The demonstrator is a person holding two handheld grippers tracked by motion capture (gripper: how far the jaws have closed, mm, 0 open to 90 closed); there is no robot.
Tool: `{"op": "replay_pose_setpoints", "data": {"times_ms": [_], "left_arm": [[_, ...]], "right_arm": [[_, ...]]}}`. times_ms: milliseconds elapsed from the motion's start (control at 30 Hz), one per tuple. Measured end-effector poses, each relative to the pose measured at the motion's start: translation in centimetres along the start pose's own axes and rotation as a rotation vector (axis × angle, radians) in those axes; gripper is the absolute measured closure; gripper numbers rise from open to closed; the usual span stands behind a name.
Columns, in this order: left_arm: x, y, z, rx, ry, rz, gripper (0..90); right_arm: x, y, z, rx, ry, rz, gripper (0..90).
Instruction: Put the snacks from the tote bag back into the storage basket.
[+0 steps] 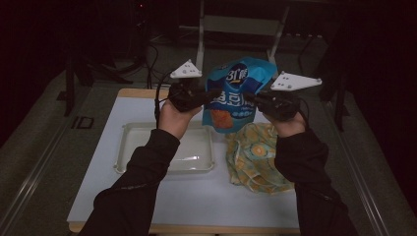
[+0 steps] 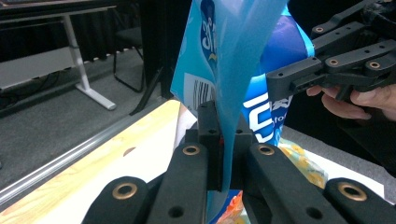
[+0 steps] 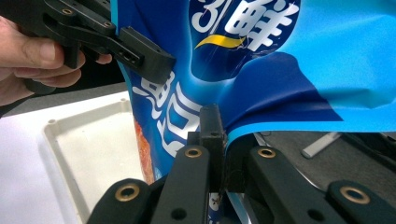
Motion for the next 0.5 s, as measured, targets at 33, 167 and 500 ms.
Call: {"op": "replay_pose_setpoints", "data": {"times_ms": [33, 167, 500], "left_arm": [[0.1, 0.1, 0.2, 0.002, -0.003, -0.003, 89.9], [0.5, 0.4, 1.3, 0.002, -0.013, 0.0, 89.9], [1.6, 1.5, 3.8, 0.005, -0.038, 0.016, 89.9]], "right_arm": [[0.2, -0.1, -0.2, 0.0, -0.004, 0.002, 89.2], [0.9, -0.5, -0.9, -0.006, -0.018, 0.004, 89.2], [2.9, -1.3, -2.8, -0.004, -0.056, 0.019, 89.2]]}}
Point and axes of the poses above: each handheld gripper's, and its own axes: z roughly backward along the jaws, y roughly out of its underside, x roughly to its left, the point moved 10 cm from there along -z, roughly forward along the jaws, and after that the axes turned 6 degrees about z, right-handed, at the moved point
